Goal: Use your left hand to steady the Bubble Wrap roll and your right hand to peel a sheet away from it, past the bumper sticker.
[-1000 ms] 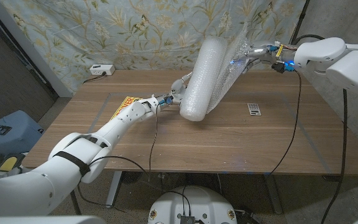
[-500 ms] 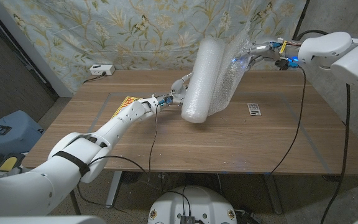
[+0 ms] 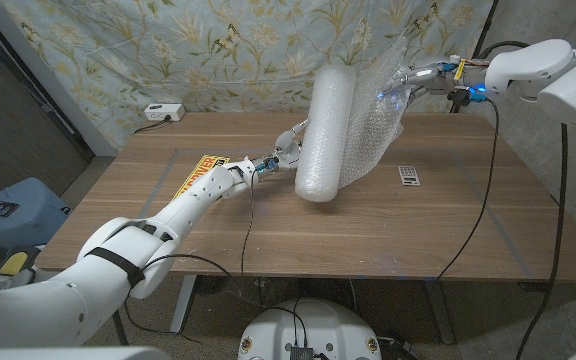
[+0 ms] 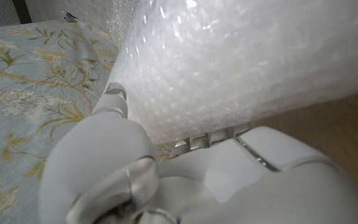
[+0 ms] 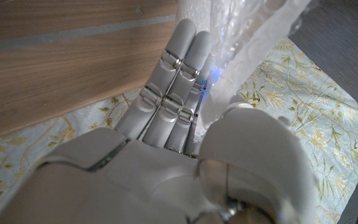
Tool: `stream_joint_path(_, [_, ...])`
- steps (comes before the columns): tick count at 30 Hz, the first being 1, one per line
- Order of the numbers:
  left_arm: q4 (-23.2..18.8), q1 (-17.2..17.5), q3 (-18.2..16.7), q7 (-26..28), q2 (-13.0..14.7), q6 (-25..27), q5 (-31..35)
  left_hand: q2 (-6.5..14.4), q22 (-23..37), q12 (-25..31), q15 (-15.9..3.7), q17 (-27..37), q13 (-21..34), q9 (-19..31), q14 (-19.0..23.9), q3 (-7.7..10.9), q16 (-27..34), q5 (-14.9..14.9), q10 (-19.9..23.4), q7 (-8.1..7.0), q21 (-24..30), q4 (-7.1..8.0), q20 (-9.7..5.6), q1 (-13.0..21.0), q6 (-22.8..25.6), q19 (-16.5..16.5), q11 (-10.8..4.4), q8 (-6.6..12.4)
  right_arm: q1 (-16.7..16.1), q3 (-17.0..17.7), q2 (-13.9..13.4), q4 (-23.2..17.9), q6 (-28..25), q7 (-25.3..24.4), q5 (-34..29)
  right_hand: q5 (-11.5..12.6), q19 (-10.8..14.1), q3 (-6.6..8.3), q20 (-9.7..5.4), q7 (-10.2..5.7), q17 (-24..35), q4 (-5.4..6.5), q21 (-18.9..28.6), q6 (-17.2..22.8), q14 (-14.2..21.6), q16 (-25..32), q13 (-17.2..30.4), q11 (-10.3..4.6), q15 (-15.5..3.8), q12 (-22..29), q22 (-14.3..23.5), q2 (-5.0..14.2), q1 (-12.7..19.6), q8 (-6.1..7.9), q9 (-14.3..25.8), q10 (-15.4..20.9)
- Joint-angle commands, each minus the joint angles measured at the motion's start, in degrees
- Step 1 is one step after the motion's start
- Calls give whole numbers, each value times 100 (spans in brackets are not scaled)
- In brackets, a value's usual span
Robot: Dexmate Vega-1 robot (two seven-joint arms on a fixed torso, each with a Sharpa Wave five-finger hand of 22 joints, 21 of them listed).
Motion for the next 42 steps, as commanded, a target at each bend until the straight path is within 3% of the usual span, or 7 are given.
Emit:
stream_joint_path(1, [-243,132,-75,131,113,76,-62,40,9,31,9,4,12,5,-37,13,20,-9,-27,-26,-13,-50,-2,0,-12,-33,23,23,57,4,71,239,-38,17,127,40,49,58,-28,26,30,4,46,32,44,-25,34,-2,-2,58,30,-2,102,35,39,35])
stream_joint_path(14, [-388,179,-100,219,208,186,-89,46,8,28,11,2,-1,5,-58,6,17,-10,-56,-39,-24,-54,-2,-21,-37,-42,26,17,-180,257,175,568,-149,-187,473,35,32,78,-34,44,82,15,107,38,85,-70,82,2,-1,83,35,-2,162,40,117,15])
stream_joint_path(22, [-382,181,-115,243,206,220,-117,51,8,33,12,1,-8,4,-68,3,17,-11,-56,-51,-29,-56,-2,-33,-43,-46,29,17,-215,362,101,589,-257,-305,477,32,24,86,-37,74,122,19,146,40,116,-90,106,-2,-1,102,39,-5,195,43,166,23])
stream_joint_path(42, [-223,259,-182,214,77,264,-271,73,8,43,11,2,-27,4,-59,-4,29,-12,-61,-55,-34,-56,-4,-69,-26,-36,35,29,623,-122,-144,713,-1075,233,293,32,10,108,-40,127,207,27,249,19,173,-159,161,15,-1,135,40,5,272,38,295,14])
